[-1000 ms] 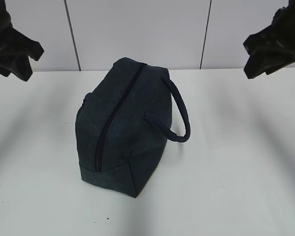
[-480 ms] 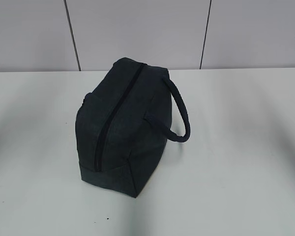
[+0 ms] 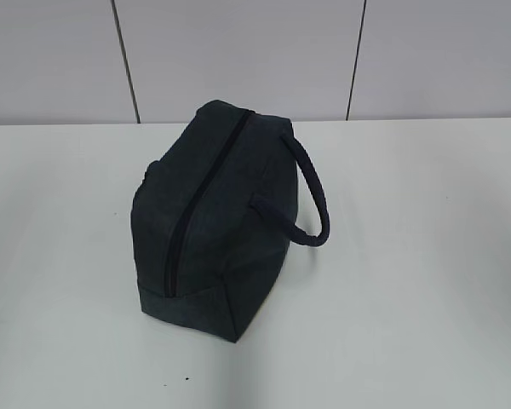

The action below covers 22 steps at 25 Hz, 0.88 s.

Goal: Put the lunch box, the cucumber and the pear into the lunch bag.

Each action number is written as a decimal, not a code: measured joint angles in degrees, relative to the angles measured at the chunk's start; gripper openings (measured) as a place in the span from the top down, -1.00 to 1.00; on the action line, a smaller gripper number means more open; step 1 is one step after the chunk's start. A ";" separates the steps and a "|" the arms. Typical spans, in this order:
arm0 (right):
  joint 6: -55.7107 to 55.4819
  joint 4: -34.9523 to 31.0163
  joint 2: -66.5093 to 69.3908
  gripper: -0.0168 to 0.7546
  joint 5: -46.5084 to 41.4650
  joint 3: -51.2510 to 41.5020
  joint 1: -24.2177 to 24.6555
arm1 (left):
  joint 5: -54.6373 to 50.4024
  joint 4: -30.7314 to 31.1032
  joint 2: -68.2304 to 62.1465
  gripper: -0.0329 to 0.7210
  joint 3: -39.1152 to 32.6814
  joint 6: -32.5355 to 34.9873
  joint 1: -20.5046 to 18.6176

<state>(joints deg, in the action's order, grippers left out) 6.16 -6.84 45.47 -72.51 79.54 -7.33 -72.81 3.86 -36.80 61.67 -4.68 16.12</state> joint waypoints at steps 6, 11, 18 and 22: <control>-0.23 0.00 -13.48 0.10 -0.35 -6.63 0.00 | -0.24 -1.08 15.98 0.21 -9.64 -0.16 0.00; -0.35 0.00 -24.35 0.10 -0.46 -15.69 0.00 | -0.67 -1.73 26.74 0.21 -16.07 -0.16 0.00; -0.67 0.11 -40.80 0.10 -0.56 -29.56 0.00 | -1.24 -2.04 37.51 0.21 -21.20 -0.16 0.00; -0.69 1.89 -46.63 0.10 -0.76 -37.00 0.00 | -0.74 -2.11 38.02 0.21 -23.32 -0.16 0.00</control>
<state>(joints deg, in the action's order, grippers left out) 5.47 -4.95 -1.16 -73.27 42.54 -7.33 -73.54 1.75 1.22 38.35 -4.85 16.12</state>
